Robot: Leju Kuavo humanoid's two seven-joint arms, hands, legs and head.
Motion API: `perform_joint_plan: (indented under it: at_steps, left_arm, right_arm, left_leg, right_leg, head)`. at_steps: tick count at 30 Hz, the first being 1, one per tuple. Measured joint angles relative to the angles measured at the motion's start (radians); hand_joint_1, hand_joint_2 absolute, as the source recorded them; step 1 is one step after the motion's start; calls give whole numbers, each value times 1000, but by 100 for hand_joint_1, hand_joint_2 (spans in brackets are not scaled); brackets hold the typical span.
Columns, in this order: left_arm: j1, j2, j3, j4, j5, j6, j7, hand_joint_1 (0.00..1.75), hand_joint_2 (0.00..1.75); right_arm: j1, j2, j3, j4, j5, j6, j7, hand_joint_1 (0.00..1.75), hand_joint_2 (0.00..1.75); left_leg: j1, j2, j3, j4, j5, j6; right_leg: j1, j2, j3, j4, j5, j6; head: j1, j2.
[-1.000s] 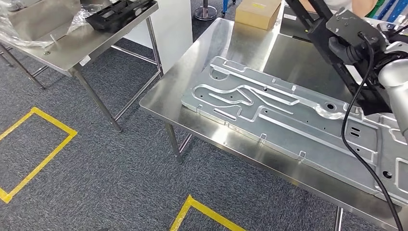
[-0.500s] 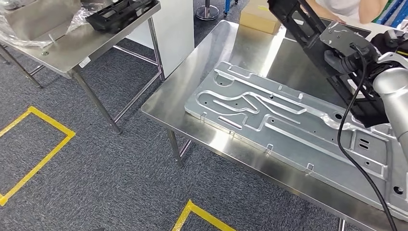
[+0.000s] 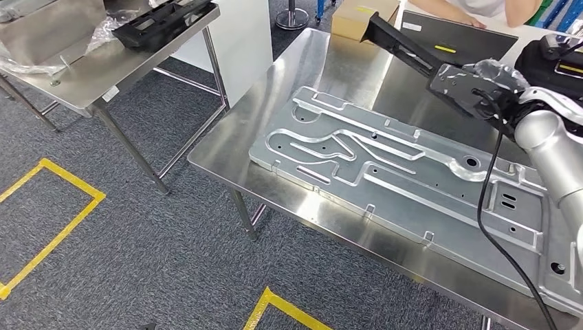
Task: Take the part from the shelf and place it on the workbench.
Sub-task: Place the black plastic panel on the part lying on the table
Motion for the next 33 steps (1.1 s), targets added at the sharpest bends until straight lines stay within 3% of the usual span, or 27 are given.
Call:
perform_joint_plan:
  at_steps: [15, 29, 30, 32, 33]
  left_arm:
    - [-7, -9, 0, 0, -15, -6, 13, 0, 0]
    - [-11, -11, 1, 0, -2, 15, 26, 0, 0]
    - [-11, -11, 1, 0, -1, 18, 28, 0, 0]
    - [-11, -11, 1, 0, -7, 23, 30, 0, 87]
    - [-12, -11, 1, 0, -11, 25, 30, 0, 87]
  right_arm:
    - [139, 27, 2, -62, 116, 42, -54, 175, 175]
    - [226, 68, 2, -28, 207, 39, -85, 175, 175]
    - [238, 73, 2, -18, 215, 29, -90, 131, 175]
    - [254, 82, 2, 0, 223, 12, -98, 44, 175]
    - [258, 85, 2, 7, 226, 8, -100, 0, 175]
  left_leg:
    - [0, -1, -1, 2, 2, -4]
    - [0, -1, 0, 2, 2, -4]
    - [0, -1, 0, 2, 2, -4]
    - [0, 0, 2, 2, 1, -4]
    - [0, 0, 4, 2, 0, -5]
  right_leg:
    - [0, -3, 3, -1, 2, 0]
    - [1, -3, 3, -1, 2, 0]
    - [1, -2, 4, -1, 2, 0]
    - [1, -1, 5, -2, 2, 0]
    - [1, -1, 7, -2, 2, 0]
  head:
    - [0, 0]
    - [0, 0]
    - [0, 0]
    - [0, 0]
    - [0, 0]
